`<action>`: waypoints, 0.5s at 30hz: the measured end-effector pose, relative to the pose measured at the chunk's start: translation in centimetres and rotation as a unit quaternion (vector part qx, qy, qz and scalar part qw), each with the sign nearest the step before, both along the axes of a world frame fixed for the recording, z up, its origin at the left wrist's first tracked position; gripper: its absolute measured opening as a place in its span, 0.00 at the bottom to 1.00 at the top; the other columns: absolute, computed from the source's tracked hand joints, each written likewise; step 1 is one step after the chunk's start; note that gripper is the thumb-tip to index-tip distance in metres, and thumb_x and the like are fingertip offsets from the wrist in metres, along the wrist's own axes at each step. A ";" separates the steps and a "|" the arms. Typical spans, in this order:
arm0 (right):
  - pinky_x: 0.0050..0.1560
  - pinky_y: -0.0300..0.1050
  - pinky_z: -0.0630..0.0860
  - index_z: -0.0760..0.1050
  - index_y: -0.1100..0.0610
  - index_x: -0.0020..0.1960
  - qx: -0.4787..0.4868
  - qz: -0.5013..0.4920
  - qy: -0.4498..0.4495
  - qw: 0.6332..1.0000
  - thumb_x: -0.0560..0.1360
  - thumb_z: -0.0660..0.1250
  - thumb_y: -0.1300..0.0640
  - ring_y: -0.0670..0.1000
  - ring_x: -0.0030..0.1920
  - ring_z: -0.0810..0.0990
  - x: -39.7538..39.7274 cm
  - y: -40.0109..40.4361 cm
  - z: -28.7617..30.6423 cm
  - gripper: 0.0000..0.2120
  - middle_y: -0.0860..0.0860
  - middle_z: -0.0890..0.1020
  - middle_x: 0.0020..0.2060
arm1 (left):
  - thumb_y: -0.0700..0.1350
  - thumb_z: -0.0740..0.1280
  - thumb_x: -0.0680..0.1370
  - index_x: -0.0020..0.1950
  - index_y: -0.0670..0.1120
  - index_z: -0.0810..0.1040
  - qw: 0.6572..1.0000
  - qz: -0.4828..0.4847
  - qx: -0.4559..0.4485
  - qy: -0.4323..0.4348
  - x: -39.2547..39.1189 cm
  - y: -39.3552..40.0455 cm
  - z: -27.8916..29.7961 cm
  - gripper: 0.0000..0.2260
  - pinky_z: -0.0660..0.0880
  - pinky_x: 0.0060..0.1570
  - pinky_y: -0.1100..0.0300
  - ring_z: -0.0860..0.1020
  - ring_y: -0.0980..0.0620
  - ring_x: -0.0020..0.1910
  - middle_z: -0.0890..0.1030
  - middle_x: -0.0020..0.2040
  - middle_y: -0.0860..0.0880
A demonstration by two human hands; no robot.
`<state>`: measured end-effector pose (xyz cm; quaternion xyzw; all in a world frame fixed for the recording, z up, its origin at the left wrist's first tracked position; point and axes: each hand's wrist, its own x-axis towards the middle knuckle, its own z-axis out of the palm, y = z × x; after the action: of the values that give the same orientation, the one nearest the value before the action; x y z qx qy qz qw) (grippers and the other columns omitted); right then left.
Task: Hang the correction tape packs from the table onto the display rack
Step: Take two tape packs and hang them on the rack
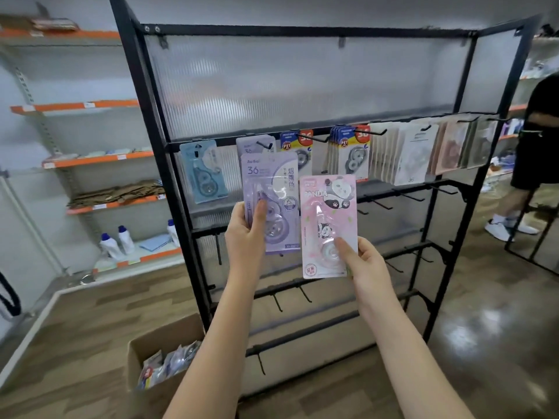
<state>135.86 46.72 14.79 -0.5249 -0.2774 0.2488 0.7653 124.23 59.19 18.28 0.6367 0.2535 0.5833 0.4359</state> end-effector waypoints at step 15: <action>0.49 0.42 0.79 0.76 0.54 0.54 -0.023 0.183 -0.034 0.982 0.73 0.68 0.50 0.48 0.47 0.84 12.1 8.8 0.9 0.13 0.49 0.85 0.46 | 0.51 0.63 0.80 0.38 0.48 0.68 0.987 0.160 -0.002 0.014 9.6 8.2 -0.3 0.13 0.65 0.32 0.67 0.67 0.61 0.30 0.70 0.34 0.53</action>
<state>147.91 55.50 15.71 -0.4909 -0.3891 0.3725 0.6848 133.88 67.42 17.94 0.5947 0.3594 0.6363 0.3351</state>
